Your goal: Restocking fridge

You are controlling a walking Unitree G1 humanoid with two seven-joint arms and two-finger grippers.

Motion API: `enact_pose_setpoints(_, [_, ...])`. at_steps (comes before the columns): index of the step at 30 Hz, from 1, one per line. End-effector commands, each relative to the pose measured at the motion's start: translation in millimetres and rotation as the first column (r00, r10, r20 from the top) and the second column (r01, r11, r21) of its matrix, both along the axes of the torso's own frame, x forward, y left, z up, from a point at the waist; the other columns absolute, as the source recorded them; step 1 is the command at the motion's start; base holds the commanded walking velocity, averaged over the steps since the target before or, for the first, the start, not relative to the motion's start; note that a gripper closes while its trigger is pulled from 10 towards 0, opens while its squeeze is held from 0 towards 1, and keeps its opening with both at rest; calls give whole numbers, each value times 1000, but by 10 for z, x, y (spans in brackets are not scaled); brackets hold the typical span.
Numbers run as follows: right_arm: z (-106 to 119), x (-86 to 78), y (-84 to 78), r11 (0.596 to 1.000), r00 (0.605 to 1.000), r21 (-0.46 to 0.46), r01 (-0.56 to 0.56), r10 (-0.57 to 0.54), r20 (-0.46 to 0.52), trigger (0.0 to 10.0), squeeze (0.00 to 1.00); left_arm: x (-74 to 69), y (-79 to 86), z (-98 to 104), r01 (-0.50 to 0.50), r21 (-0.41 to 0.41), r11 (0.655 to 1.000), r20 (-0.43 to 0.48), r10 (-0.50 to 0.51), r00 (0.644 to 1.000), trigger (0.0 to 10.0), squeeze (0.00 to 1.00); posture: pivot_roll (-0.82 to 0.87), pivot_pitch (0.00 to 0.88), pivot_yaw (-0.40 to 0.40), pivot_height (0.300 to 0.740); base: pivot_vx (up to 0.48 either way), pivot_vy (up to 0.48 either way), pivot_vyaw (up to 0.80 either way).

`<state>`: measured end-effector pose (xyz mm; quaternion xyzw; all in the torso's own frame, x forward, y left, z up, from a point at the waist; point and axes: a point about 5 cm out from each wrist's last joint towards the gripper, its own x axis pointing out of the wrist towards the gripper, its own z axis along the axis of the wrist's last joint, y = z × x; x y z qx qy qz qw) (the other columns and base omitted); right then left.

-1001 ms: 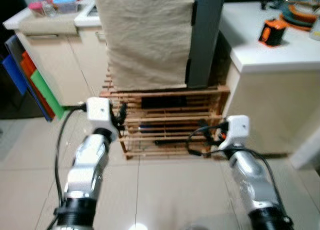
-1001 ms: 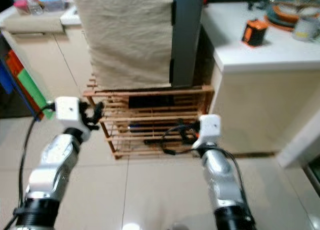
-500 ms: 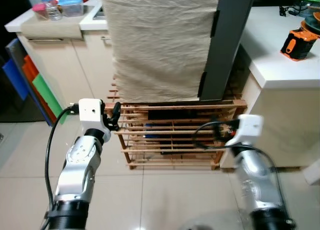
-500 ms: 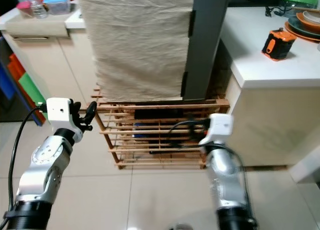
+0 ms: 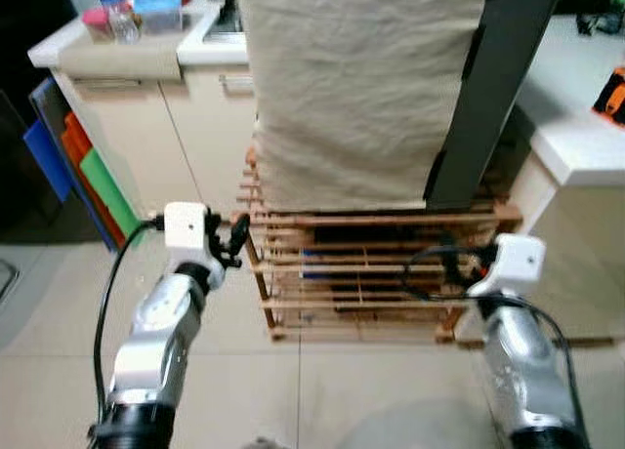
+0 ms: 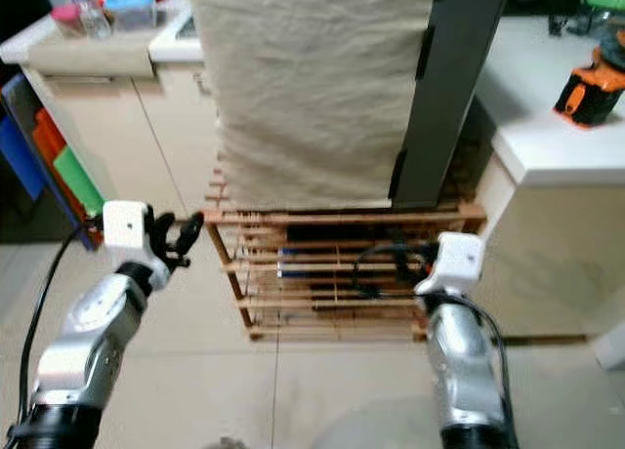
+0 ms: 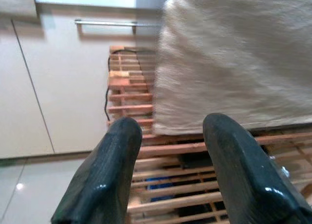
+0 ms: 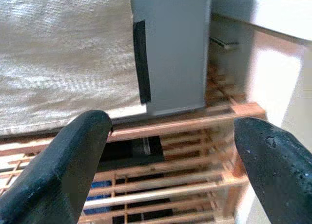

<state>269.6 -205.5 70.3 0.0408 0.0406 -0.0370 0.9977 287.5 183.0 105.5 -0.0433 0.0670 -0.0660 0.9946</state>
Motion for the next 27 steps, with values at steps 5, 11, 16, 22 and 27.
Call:
enact_pose_setpoints(5, [-37, -16, 14, 1000, 1000, -10, -13, 13, -26, 10000, 0, 48, 72, -31, -58, 11, 998, -23, 59, 998, 10000, 0, -113, 0, 62, 740, 0, 480, -775])
enact_pose_setpoints(11, [-57, -47, -4, 1000, 999, -15, -4, 3, -33, 10000, 0, 94, 94, -10, -62, 26, 998, -15, 62, 998, 10000, 0, -118, 0, 65, 740, 0, 480, -775])
enact_pose_setpoints(16, [-62, -67, -4, 1000, 999, -18, 2, -3, -33, 10000, 0, 133, 84, -10, -52, 28, 998, -14, 52, 999, 10000, 0, -125, 0, 73, 740, 0, 480, -775])
enact_pose_setpoints(22, [-56, -65, -21, 1000, 1000, -18, 15, -15, -26, 10000, 0, 155, 107, -9, -46, 28, 999, -8, 46, 999, 10000, 0, -137, 0, 89, 740, 0, 480, -775])
enact_pose_setpoints(27, [-52, -62, -24, 1000, 1000, -21, 17, -17, -23, 10000, 0, 112, 139, 45, -30, -12, 999, 34, 30, 999, 10000, 1000, -132, 0, 88, 740, 0, 480, -775])
